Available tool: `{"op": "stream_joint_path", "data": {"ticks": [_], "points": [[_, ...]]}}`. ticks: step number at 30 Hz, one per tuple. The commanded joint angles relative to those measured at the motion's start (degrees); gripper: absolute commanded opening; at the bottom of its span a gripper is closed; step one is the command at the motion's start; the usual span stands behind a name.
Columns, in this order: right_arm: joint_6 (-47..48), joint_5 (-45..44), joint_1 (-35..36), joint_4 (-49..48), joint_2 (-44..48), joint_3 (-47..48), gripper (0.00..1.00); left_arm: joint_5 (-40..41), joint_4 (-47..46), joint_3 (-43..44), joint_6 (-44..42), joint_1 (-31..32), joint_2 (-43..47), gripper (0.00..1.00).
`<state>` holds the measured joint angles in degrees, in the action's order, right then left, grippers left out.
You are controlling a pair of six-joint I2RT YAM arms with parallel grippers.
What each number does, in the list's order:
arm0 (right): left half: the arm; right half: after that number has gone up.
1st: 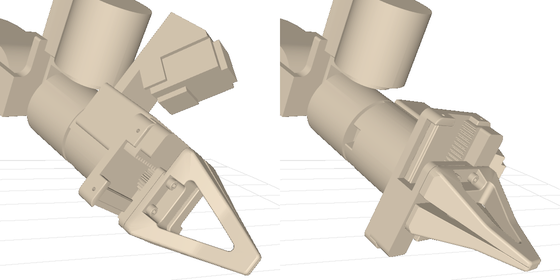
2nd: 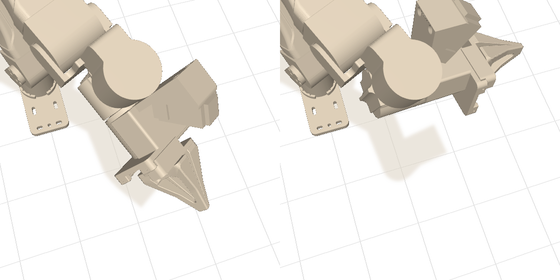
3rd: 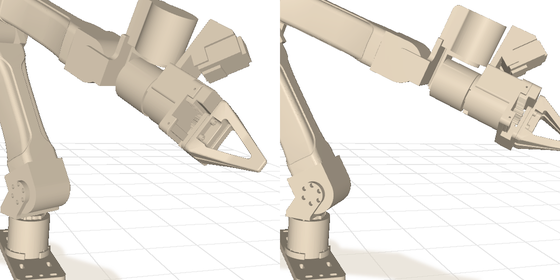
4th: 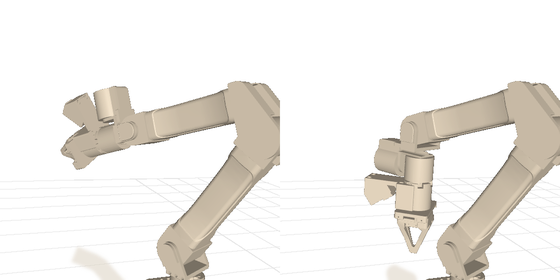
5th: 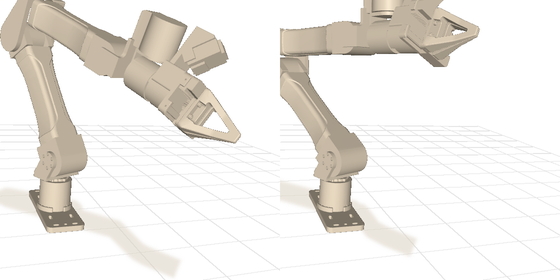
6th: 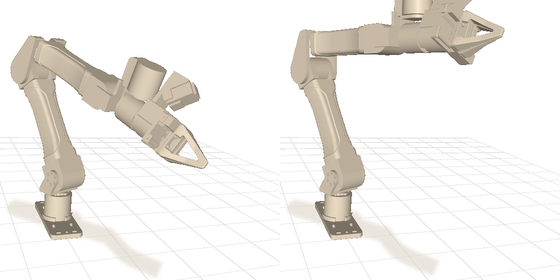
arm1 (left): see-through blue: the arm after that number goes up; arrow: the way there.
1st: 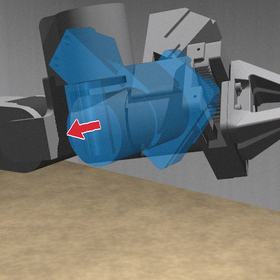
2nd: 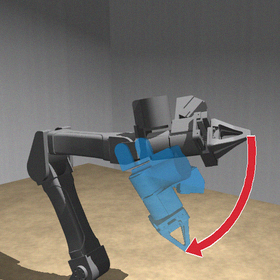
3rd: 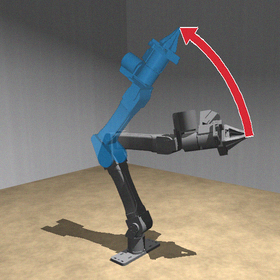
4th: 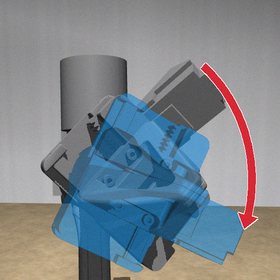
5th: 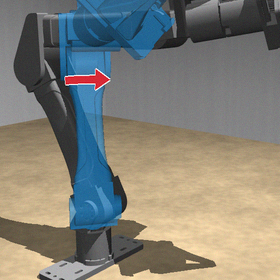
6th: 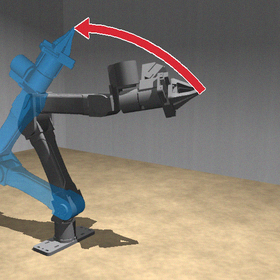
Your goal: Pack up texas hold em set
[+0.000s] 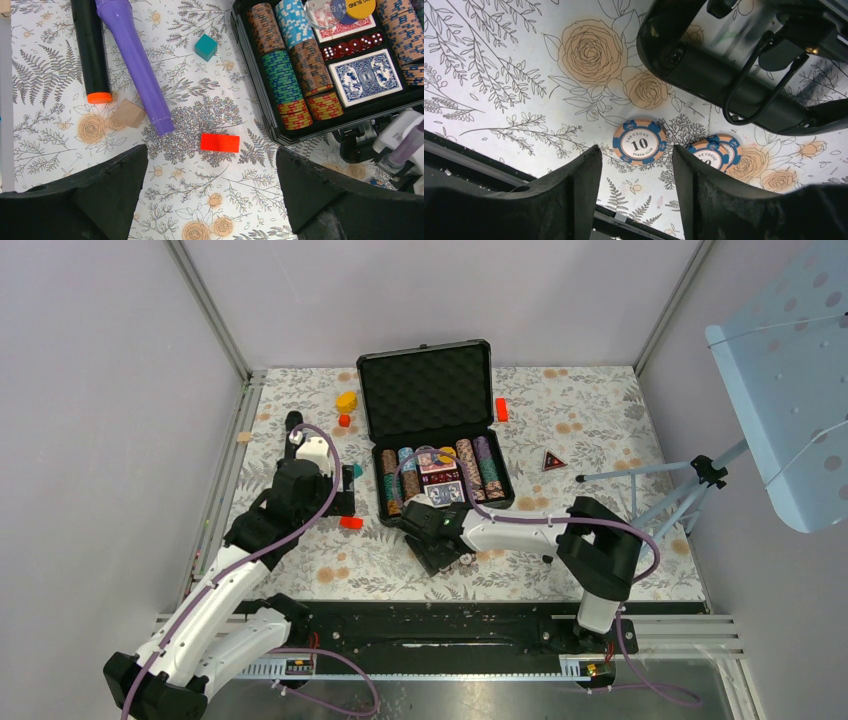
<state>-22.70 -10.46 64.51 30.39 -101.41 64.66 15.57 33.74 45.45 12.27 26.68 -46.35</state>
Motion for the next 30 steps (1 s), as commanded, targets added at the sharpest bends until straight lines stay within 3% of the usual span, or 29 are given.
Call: {"op": "stream_joint_path", "data": {"ticks": [1, 21, 30], "points": [[0.91, 0.32, 0.36, -0.64, -2.08, 2.11, 0.59, -0.50, -2.31, -0.10, 0.03, -0.22, 0.14, 0.99], [-1.35, 3.02, 1.05, -2.17, -0.37, -1.99, 0.52, -0.52, -2.22, -0.15, 0.03, -0.22, -0.10, 0.99], [-0.38, -0.96, 1.14, -0.98, 0.56, -0.50, 0.59, -0.55, -2.27, -0.14, 0.03, -0.22, -0.05, 0.99]]}}
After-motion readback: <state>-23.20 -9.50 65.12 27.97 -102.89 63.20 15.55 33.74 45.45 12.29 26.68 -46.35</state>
